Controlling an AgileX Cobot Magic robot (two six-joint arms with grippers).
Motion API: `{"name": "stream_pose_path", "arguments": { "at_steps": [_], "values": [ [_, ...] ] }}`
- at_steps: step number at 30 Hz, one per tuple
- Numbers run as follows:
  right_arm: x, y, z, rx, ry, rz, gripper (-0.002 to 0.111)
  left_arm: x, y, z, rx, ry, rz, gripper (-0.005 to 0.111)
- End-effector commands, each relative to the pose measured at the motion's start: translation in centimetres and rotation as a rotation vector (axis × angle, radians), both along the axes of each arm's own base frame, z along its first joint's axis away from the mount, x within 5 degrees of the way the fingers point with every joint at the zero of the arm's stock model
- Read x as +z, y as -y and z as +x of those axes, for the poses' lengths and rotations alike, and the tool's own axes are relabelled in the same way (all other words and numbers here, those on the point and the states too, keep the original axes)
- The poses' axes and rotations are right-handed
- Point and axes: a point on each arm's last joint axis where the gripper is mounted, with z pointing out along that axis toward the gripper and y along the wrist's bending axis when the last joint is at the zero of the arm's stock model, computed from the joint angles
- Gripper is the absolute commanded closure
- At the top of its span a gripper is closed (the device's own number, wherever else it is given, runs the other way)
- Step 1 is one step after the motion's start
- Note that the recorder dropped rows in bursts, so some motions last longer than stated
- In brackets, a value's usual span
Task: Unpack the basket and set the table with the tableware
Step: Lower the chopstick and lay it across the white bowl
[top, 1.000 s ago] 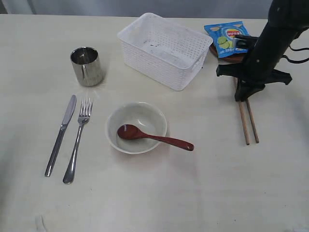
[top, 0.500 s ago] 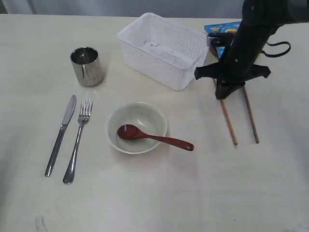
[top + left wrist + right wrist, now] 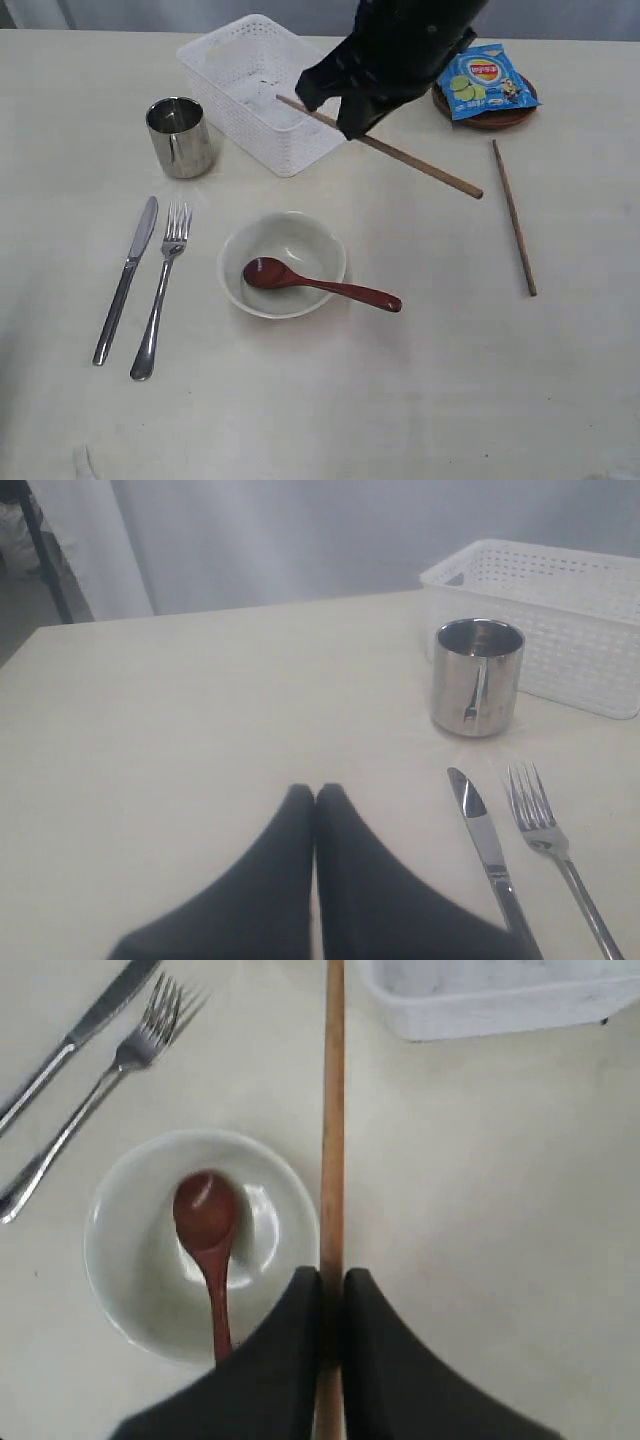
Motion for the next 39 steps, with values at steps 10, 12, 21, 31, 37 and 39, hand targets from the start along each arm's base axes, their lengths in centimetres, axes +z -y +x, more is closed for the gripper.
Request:
{"name": "stream_pose_path", "arguments": {
  "at_steps": [10, 12, 21, 31, 37, 39],
  "values": [
    [-0.5, -1.8, -0.9, 0.266, 0.029, -0.005, 0.109, -0.1, 0.0, 0.0, -0.005, 0.0, -0.004, 0.107],
    [-0.9, -2.4, -0.9, 0.39, 0.065, 0.003, 0.109, -0.1, 0.0, 0.0, -0.005, 0.0, -0.004, 0.107],
    [-5.3, -4.4, -0.6, 0.761, 0.014, 0.062, 0.109, -0.1, 0.0, 0.0, -0.005, 0.0, -0.004, 0.107],
    [-8.9, -7.3, -2.2, 0.865, -0.066, 0.036, 0.109, -0.1, 0.0, 0.0, -0.005, 0.0, -0.004, 0.107],
    [-9.4, -7.3, -1.9, 0.834, -0.056, -0.008, 0.109, -0.1, 0.0, 0.0, -0.005, 0.0, -0.004, 0.107],
    [-9.4, -7.2, -1.8, 0.823, -0.049, -0.02, 0.109, -0.1, 0.0, 0.0, -0.005, 0.0, -0.004, 0.107]
  ]
}}
